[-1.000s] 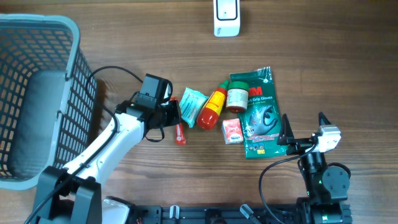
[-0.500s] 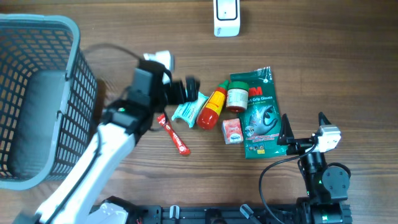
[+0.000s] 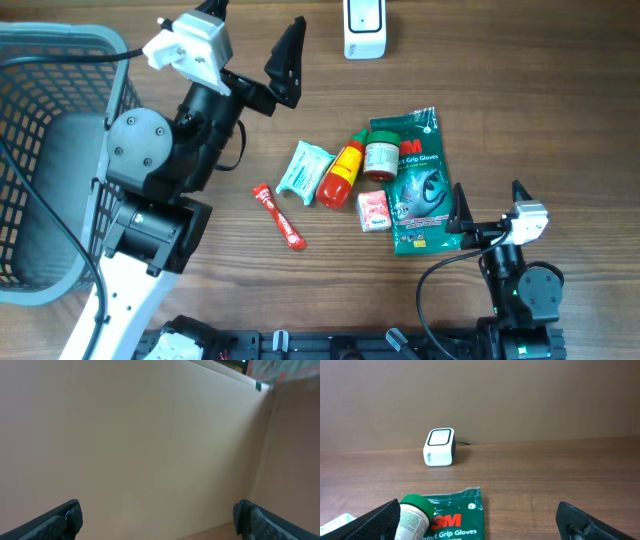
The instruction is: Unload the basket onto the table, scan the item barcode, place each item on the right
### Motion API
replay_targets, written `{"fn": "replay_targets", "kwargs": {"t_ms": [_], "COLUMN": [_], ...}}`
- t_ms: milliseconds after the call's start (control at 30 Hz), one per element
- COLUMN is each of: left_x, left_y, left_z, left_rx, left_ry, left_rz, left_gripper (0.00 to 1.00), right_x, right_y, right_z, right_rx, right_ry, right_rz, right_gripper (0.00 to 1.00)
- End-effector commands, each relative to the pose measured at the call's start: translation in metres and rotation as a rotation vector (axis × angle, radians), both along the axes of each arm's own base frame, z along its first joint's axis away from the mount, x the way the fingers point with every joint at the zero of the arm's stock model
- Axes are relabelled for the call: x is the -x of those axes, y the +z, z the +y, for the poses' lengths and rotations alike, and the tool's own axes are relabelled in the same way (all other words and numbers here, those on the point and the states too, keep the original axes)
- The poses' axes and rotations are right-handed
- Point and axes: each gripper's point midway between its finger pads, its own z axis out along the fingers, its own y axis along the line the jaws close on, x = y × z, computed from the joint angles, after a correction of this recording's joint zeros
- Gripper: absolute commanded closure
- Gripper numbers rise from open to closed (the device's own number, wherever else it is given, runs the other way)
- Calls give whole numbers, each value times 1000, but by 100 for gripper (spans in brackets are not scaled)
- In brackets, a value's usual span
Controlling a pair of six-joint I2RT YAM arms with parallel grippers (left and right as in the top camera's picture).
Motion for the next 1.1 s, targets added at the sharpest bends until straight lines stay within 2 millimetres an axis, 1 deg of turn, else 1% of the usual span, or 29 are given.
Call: {"fn": "replay_targets", "kwargs": {"t_ms": [0, 67, 133, 200, 300, 467, 500, 533, 633, 700, 767, 833, 900, 933, 967, 1067], "left_x": [-1, -5, -8, -10, -12, -17, -16, -14, -3, 10, 27, 45, 66, 81, 93, 120], "left_y": [1, -9, -23, -43, -64, -96, -101, -102, -86, -74, -60, -51, -42, -34, -28, -17], "left_z": [4, 8, 10, 9, 10, 35, 38, 39, 42, 42, 44, 45, 46, 48, 51, 67], "left_rx": [-128, -197, -252, -327, -436, -514, -527, -529, -504, -487, -465, -454, -441, -428, -404, -297], "left_ry": [65, 112, 125, 122, 130, 249, 261, 262, 262, 239, 218, 187, 142, 110, 87, 77], "left_rz": [-63, -47, -3, 49, 92, 229, 251, 257, 216, 184, 147, 118, 80, 41, 14, -8], "left_gripper": [0, 0, 0, 0, 0, 0, 0, 0, 0, 0, 0, 0, 0, 0, 0, 0], "right_x": [1, 1, 1, 1, 1, 1, 1, 1, 1, 1, 1, 1, 1, 0, 1, 1], "right_y": [2, 2, 2, 2, 2, 2, 2, 2, 2, 2, 2, 2, 2, 2, 2, 2], "right_z": [2, 2, 2, 2, 2, 2, 2, 2, 2, 2, 2, 2, 2, 2, 2, 2], "right_rx": [8, 8, 8, 7, 8, 8, 8, 8, 8, 8, 8, 8, 8, 8, 8, 8], "right_ry": [10, 10, 10, 10, 10, 10, 10, 10, 10, 10, 10, 10, 10, 10, 10, 10], "right_rz": [-9, -9, -9, -9, -9, -9, -9, -9, -9, -9, -9, -9, -9, -9, -9, -9], "right_gripper": [0, 0, 0, 0, 0, 0, 0, 0, 0, 0, 0, 1, 0, 0, 0, 0]}}
